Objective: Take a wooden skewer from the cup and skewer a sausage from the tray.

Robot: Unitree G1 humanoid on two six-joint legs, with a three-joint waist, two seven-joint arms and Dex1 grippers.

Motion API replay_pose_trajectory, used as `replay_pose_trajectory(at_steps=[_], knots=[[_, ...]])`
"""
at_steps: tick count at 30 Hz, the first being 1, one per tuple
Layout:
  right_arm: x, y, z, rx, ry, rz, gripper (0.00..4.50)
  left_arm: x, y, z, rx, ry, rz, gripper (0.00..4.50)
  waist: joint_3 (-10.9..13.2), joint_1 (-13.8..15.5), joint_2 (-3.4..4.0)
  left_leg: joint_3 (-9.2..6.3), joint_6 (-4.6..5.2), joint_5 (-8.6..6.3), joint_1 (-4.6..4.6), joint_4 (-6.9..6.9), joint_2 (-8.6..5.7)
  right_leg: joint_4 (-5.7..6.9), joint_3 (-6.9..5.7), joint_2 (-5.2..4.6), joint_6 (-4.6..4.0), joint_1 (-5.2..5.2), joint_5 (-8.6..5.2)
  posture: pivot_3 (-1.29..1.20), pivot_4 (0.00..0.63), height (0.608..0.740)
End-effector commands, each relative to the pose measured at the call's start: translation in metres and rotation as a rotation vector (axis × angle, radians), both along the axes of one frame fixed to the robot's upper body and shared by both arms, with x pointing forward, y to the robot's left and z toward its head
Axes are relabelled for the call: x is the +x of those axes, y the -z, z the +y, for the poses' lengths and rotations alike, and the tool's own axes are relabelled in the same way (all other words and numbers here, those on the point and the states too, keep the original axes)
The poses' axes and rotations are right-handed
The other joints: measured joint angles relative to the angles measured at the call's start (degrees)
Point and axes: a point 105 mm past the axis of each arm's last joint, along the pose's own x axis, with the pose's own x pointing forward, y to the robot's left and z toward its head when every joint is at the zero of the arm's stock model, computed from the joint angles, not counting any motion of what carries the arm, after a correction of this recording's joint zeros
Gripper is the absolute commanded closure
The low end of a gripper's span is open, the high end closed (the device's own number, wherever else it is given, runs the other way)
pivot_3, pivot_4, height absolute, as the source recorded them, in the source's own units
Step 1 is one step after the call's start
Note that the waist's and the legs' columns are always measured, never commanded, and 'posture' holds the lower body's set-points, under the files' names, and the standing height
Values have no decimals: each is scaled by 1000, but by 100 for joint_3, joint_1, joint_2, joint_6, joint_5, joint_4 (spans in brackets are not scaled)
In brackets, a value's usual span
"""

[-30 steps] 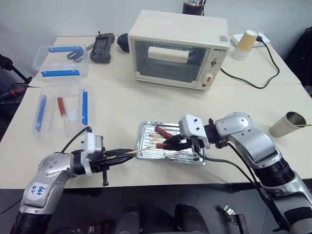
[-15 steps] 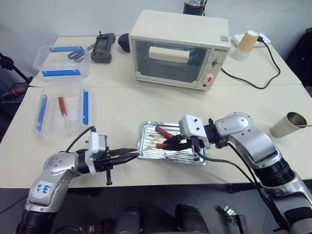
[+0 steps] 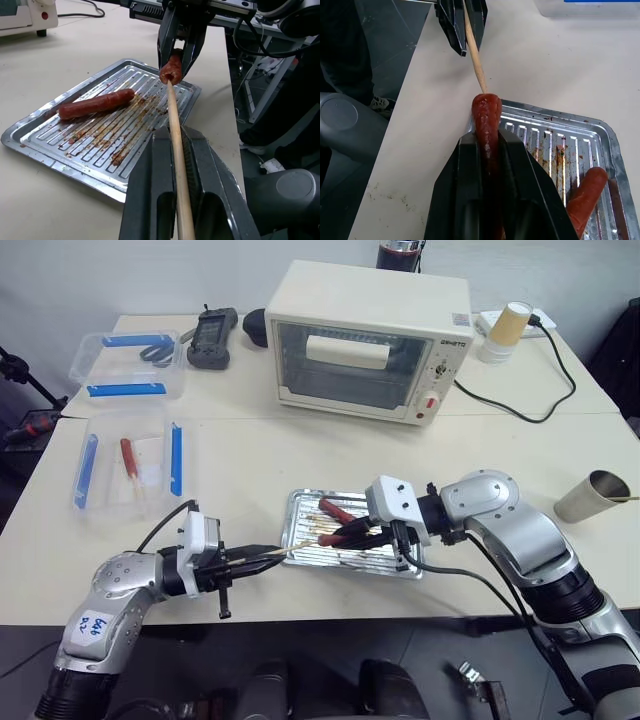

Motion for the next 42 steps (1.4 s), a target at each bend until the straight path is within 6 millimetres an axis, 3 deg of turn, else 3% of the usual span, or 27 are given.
replay_pose_trajectory(at_steps=[1,10,30,33,35,42], knots=[[-7,-9,5,22,-44,-32,4272,-1,-6,-7,-10,38,-33,4500,0,2,0,0,0,0,0,0,0,0,0,0,0,0,0,0,150,740],[-8,-9,9,-7,-90,-51,4272,0,-3,-14,21,88,-27,4500,0,-1,0,0,0,0,0,1,0,2,0,0,0,0,0,0,150,740],[-16,-11,24,-20,-195,-57,4272,11,-9,-76,-49,302,-30,4500,0,9,-1,0,1,2,1,10,-2,15,-3,1,0,0,0,0,150,740],[-17,-10,23,-21,-191,-50,4272,13,-9,-78,-55,300,-32,4500,-1,6,-2,0,1,2,1,11,-2,17,-3,0,0,0,0,0,150,740],[-13,-9,15,-30,-140,-19,4272,14,-9,-69,-50,267,-34,4500,-1,4,-2,0,0,2,1,11,-1,19,-5,0,0,-1,0,0,150,740],[-5,-9,-30,-44,-30,-15,2182,15,-9,-22,-25,91,-59,4500,-1,4,-2,-2,0,2,1,11,0,17,-6,-1,0,-1,0,0,150,740]])
